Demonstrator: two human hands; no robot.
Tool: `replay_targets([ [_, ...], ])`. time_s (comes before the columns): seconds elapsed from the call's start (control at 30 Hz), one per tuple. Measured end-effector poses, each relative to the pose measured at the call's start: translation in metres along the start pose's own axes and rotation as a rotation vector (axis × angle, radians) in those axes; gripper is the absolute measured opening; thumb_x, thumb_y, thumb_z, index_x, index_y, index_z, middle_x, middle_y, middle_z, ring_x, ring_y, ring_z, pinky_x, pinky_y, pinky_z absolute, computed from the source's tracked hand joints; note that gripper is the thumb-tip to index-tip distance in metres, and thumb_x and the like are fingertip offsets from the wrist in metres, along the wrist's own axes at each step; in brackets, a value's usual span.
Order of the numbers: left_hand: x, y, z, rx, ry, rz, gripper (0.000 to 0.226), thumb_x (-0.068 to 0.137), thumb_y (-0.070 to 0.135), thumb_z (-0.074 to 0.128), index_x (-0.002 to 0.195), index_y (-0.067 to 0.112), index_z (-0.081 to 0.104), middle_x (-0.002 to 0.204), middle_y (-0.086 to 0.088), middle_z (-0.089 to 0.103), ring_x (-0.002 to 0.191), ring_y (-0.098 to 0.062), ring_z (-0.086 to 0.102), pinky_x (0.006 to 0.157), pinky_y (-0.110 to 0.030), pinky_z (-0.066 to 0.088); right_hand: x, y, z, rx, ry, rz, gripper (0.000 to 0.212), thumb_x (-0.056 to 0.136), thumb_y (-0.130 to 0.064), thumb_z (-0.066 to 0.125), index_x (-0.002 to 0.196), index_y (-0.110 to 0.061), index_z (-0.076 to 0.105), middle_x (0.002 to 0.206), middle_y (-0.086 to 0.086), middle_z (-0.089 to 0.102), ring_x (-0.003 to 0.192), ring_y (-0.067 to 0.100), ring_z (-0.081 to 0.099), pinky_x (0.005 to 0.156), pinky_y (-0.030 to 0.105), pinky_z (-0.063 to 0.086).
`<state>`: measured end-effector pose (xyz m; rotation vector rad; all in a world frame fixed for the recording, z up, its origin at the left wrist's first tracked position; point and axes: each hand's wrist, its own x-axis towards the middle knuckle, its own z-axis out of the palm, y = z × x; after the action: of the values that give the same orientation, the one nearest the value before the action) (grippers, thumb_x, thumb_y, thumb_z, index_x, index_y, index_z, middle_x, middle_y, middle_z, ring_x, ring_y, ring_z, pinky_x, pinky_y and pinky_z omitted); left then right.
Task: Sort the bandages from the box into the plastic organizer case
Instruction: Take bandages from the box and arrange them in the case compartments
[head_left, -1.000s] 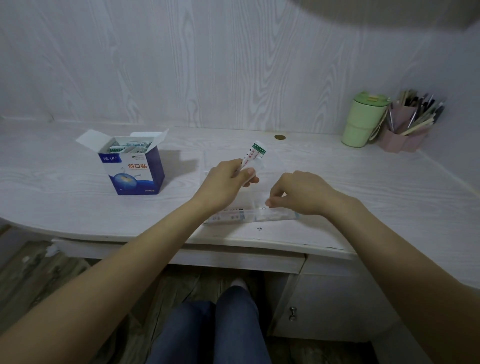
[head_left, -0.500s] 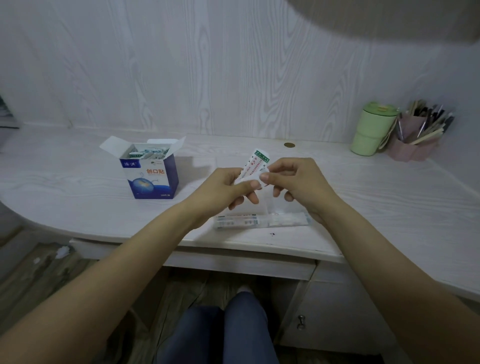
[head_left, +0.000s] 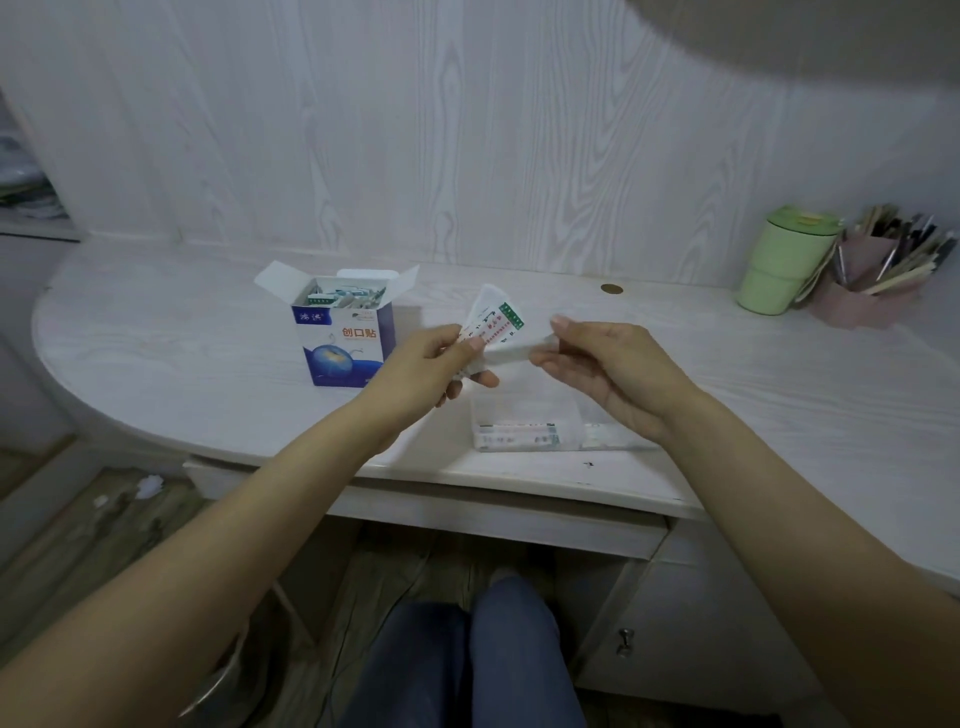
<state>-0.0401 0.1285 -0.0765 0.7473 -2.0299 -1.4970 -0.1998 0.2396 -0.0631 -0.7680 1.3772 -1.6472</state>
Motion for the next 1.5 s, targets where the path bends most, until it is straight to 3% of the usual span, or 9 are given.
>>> replay_targets([
  [0.1, 0.000, 0.000, -0.003, 0.011, 0.090, 0.006, 0.021, 0.101, 0.019, 0.041, 0.110, 0.014, 0.059, 0.090, -0.001, 0.069, 0.052, 0.005, 0.057, 0.047, -0.008, 0.037, 0.003, 0.002, 0.000, -0.179, 0.021, -0.017, 0.014, 0.085, -0.009, 0.067, 0.080, 0.004, 0.066, 0.078, 0.013, 0.069, 0.072, 0.014, 0.070, 0.067, 0.015, 0.054],
  [0.37, 0.005, -0.005, -0.004, 0.003, 0.193, -0.017, 0.019, 0.101, 0.020, 0.041, 0.103, 0.014, 0.059, 0.083, 0.002, 0.069, 0.046, 0.008, 0.052, 0.048, -0.008, 0.039, 0.009, 0.009, -0.004, -0.881, 0.017, -0.073, 0.011, 0.076, -0.001, 0.074, 0.076, -0.013, 0.073, 0.075, 0.008, 0.071, 0.071, 0.014, 0.065, 0.071, 0.024, 0.053],
  [0.6, 0.007, -0.003, 0.004, 0.008, 0.165, -0.027, 0.024, 0.101, 0.021, 0.041, 0.111, 0.008, 0.059, 0.085, 0.001, 0.068, 0.045, 0.009, 0.051, 0.045, -0.006, 0.038, 0.008, 0.019, 0.008, -1.153, -0.027, -0.133, 0.008, 0.078, -0.003, 0.071, 0.080, -0.010, 0.074, 0.069, -0.004, 0.066, 0.064, 0.001, 0.056, 0.053, 0.001, 0.038],
  [0.73, 0.006, -0.003, 0.006, -0.002, 0.145, -0.014, 0.028, 0.101, 0.019, 0.041, 0.120, 0.005, 0.055, 0.096, -0.005, 0.068, 0.047, 0.009, 0.054, 0.044, -0.006, 0.037, 0.009, 0.018, 0.013, -1.344, -0.115, -0.161, 0.012, 0.079, -0.003, 0.068, 0.081, -0.013, 0.076, 0.074, -0.002, 0.069, 0.069, 0.007, 0.060, 0.058, 0.006, 0.041],
  [0.87, 0.006, -0.004, 0.008, 0.012, 0.128, -0.014, 0.031, 0.101, 0.019, 0.042, 0.125, 0.004, 0.053, 0.104, -0.009, 0.068, 0.049, 0.008, 0.056, 0.044, -0.007, 0.037, 0.009, 0.014, 0.016, -1.507, -0.206, -0.175, 0.015, 0.083, -0.006, 0.065, 0.087, -0.015, 0.077, 0.088, 0.001, 0.074, 0.084, 0.014, 0.066, 0.078, 0.028, 0.053],
  [1.07, 0.004, -0.001, 0.006, 0.026, 0.109, -0.002, 0.028, 0.101, 0.020, 0.042, 0.124, 0.008, 0.053, 0.103, -0.007, 0.068, 0.053, 0.003, 0.058, 0.045, -0.008, 0.038, 0.010, 0.007, 0.020, -1.687, -0.329, -0.143, 0.022, 0.090, -0.011, 0.057, 0.101, -0.019, 0.074, 0.101, -0.001, 0.072, 0.092, 0.016, 0.063, 0.075, 0.024, 0.046],
  [1.2, 0.004, -0.004, 0.004, 0.039, 0.085, -0.006, 0.026, 0.100, 0.022, 0.045, 0.120, 0.012, 0.056, 0.091, 0.001, 0.071, 0.057, -0.006, 0.054, 0.053, -0.017, 0.044, 0.014, 0.003, 0.014, -1.496, -0.275, -0.163, 0.016, 0.090, -0.018, 0.062, 0.100, -0.019, 0.073, 0.093, -0.005, 0.071, 0.086, 0.009, 0.063, 0.075, 0.019, 0.047],
  [1.33, 0.003, -0.004, 0.004, -0.045, 0.046, -0.025, 0.024, 0.097, 0.016, 0.052, 0.119, 0.010, 0.058, 0.090, -0.003, 0.072, 0.052, -0.005, 0.059, 0.052, -0.016, 0.048, 0.009, -0.007, 0.010, -0.843, -0.011, -0.241, 0.018, 0.086, -0.028, 0.067, 0.102, -0.020, 0.068, 0.086, -0.006, 0.071, 0.074, 0.007, 0.068, 0.066, 0.018, 0.054],
  [1.5, 0.001, 0.003, 0.010, -0.090, -0.094, -0.035, 0.023, 0.092, 0.017, 0.059, 0.116, 0.014, 0.061, 0.091, -0.003, 0.074, 0.058, -0.010, 0.063, 0.054, -0.017, 0.048, 0.008, -0.009, 0.013, -0.606, 0.109, -0.241, 0.002, 0.084, -0.009, 0.069, 0.085, -0.010, 0.067, 0.074, 0.005, 0.071, 0.058, 0.006, 0.064, 0.054, 0.016, 0.049],
])
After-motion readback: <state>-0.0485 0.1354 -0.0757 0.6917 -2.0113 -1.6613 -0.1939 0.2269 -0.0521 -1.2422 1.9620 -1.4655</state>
